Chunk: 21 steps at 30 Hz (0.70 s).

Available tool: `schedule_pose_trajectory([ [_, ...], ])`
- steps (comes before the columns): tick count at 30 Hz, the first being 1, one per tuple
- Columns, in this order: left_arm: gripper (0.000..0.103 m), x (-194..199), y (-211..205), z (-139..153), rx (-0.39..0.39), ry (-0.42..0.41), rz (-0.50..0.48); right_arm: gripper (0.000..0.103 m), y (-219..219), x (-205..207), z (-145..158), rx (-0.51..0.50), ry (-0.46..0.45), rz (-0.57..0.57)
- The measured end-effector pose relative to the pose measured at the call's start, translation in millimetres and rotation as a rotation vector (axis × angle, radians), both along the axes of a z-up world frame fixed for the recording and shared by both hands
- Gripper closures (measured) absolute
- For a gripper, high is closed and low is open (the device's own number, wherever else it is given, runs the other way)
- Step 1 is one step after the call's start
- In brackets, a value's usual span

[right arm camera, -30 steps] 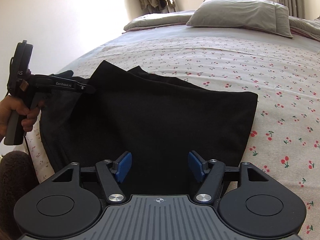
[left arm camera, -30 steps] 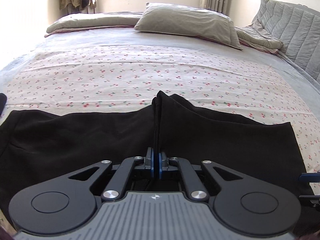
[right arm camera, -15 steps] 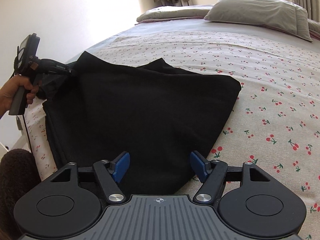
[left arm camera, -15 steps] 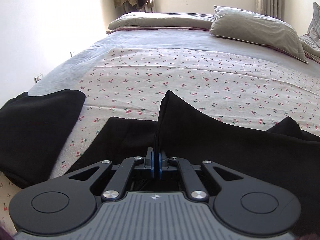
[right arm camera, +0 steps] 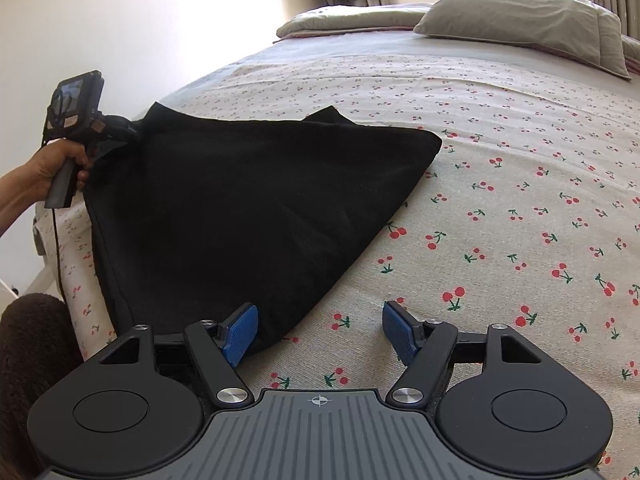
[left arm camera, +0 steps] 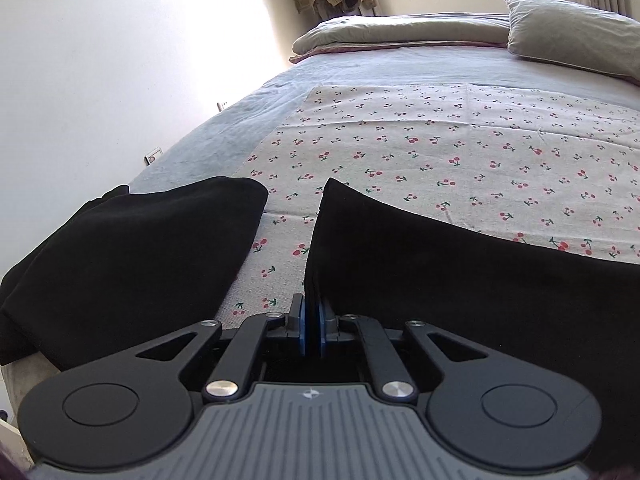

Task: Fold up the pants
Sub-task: 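Lift the held edge with the left gripper and fold it over, then open the left gripper and release the folded trousers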

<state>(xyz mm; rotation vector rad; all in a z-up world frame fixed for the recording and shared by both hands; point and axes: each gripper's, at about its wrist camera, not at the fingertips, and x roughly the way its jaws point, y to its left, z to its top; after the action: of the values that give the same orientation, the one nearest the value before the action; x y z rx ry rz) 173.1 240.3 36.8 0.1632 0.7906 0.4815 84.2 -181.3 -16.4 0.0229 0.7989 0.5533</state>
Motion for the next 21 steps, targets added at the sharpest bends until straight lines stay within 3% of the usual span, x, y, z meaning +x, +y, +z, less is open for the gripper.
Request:
schedule_pose_trajectory([
  [1,0.088,-3,-4,1,0.007,-0.014,-0.005,0.033,-1,0,1,0.006,0.002,-0.001],
  [5,0.047,-23,-21,13,-0.045,-0.058,-0.079,0.033,-5,1,5,0.058,0.029,0.002],
  [8,0.036,-43,-40,21,-0.124,-0.081,-0.156,0.033,-3,2,6,0.115,0.059,0.007],
  [14,0.029,-88,-101,18,-0.277,-0.06,-0.369,0.033,6,-8,11,0.133,0.044,0.018],
  [17,0.029,-103,-132,5,-0.302,-0.039,-0.466,0.033,17,-28,20,0.079,-0.031,0.058],
  [21,0.029,-110,-152,-14,-0.32,-0.041,-0.523,0.026,33,-61,25,0.021,-0.113,0.099],
])
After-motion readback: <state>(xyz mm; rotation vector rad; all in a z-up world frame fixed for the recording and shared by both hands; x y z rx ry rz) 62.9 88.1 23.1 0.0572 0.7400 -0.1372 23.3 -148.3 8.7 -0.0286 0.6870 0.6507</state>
